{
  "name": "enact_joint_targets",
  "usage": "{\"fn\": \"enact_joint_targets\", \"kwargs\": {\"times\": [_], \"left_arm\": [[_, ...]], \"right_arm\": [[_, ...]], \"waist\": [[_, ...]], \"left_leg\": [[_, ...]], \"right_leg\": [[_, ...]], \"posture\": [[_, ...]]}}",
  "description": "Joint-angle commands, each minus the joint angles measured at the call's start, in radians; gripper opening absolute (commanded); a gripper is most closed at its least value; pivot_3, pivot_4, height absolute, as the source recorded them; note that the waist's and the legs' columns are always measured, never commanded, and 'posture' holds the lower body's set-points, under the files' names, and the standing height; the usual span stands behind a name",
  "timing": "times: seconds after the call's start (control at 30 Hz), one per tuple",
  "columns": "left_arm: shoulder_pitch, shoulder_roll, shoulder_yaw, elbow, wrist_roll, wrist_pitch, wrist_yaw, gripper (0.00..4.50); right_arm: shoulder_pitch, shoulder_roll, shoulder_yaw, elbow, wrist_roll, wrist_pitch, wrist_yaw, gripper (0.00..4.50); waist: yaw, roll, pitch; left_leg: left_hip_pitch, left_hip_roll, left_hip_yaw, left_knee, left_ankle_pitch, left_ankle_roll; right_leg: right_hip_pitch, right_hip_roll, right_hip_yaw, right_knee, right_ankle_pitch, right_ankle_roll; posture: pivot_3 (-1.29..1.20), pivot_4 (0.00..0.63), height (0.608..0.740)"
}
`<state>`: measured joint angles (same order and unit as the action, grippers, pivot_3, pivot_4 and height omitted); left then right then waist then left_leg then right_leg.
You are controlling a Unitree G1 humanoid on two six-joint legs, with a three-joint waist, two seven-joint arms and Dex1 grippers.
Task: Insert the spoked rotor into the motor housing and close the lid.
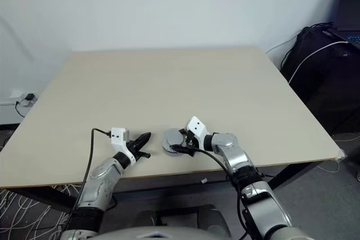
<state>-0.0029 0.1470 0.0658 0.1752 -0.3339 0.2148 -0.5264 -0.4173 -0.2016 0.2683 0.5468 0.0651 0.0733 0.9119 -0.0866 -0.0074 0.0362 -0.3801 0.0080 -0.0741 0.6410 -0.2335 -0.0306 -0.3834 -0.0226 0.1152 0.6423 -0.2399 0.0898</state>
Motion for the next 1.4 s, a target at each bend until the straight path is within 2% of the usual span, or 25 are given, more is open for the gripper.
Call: {"fn": "enact_joint_targets", "kwargs": {"times": [0.03,0.43,1.4], "left_arm": [[0.003,0.022,0.0,-0.043,-0.012,0.006,-0.027,0.0],[0.033,0.047,-0.048,-0.082,-0.007,0.045,-0.082,0.0],[0.02,0.05,-0.069,-0.027,-0.002,0.037,-0.139,0.0]], "right_arm": [[-0.031,0.01,-0.015,-0.025,-0.003,-0.003,-0.027,3.34],[-0.021,-0.023,0.03,-0.036,-0.027,0.073,0.031,3.34],[-0.05,-0.066,0.066,0.053,-0.091,0.075,0.008,3.34]], "waist": [[-0.001,0.0,0.0],[-0.001,0.0,0.0],[0.003,0.001,-0.001]], "left_leg": [[0.0,0.0,0.0,0.0,0.0,0.0],[0.001,0.0,0.0,0.0,0.0,0.0],[0.003,0.0,-0.001,0.001,0.0,0.0]], "right_leg": [[0.0,0.0,0.0,0.0,0.0,0.0],[-0.004,0.0,0.0,0.0,0.0,0.0],[-0.002,-0.001,-0.001,0.0,0.0,0.0]], "posture": [[0.0,0.0,0.74],[0.0,0.0,0.74],[0.0,0.0,0.74]]}}
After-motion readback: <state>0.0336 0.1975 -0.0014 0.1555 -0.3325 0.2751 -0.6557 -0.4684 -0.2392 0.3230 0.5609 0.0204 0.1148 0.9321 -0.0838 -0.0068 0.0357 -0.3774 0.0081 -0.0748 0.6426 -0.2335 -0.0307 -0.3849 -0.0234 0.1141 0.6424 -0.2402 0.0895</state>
